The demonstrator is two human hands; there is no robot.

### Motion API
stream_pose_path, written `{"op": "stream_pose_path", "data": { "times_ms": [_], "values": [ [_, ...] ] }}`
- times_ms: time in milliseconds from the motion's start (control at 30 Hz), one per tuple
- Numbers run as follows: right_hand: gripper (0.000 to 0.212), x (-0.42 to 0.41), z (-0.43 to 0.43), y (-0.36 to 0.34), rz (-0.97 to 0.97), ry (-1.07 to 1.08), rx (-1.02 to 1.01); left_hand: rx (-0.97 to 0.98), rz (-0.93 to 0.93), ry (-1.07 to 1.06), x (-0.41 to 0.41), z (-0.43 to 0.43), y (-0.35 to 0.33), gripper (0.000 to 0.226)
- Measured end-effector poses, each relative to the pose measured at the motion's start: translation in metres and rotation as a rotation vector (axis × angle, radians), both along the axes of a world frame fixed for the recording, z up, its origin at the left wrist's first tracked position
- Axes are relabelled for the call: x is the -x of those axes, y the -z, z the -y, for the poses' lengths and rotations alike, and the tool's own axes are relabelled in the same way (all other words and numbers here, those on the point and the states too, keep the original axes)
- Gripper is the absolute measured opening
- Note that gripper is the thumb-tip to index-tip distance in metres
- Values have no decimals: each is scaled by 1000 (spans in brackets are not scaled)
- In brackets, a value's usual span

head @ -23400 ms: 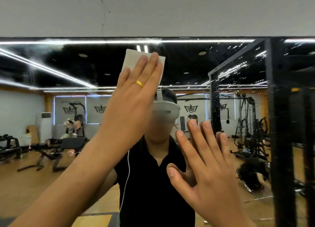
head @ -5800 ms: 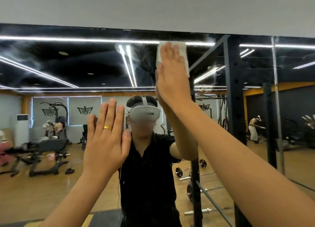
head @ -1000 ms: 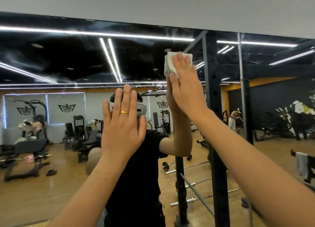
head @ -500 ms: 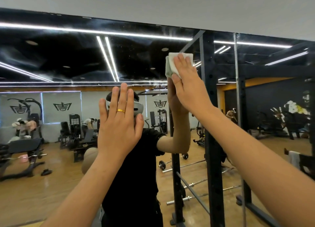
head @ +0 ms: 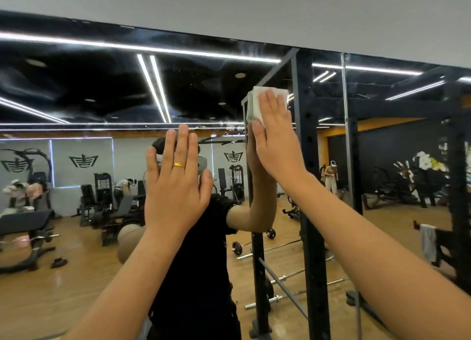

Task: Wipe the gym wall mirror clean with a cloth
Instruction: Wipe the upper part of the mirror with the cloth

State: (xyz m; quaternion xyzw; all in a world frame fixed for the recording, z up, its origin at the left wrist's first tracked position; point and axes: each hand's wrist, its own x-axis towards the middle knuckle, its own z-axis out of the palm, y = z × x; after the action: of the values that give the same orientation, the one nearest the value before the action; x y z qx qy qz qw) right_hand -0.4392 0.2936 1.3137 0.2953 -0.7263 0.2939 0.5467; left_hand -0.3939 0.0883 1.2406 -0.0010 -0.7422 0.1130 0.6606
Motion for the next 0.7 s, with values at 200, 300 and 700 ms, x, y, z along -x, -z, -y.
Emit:
{"op": "stream_pose_path", "data": {
  "times_ms": [200,300,700],
  "values": [
    [56,0,-6,-73,38,-6,50,1,16,-12,2,3,0,71],
    [55,1,-7,-99,26,-7,92,7,9,-3,2,5,-2,71],
    [59,7,-20,-73,74,9,73,14,15,-2,3,6,-1,72]
  ]
}}
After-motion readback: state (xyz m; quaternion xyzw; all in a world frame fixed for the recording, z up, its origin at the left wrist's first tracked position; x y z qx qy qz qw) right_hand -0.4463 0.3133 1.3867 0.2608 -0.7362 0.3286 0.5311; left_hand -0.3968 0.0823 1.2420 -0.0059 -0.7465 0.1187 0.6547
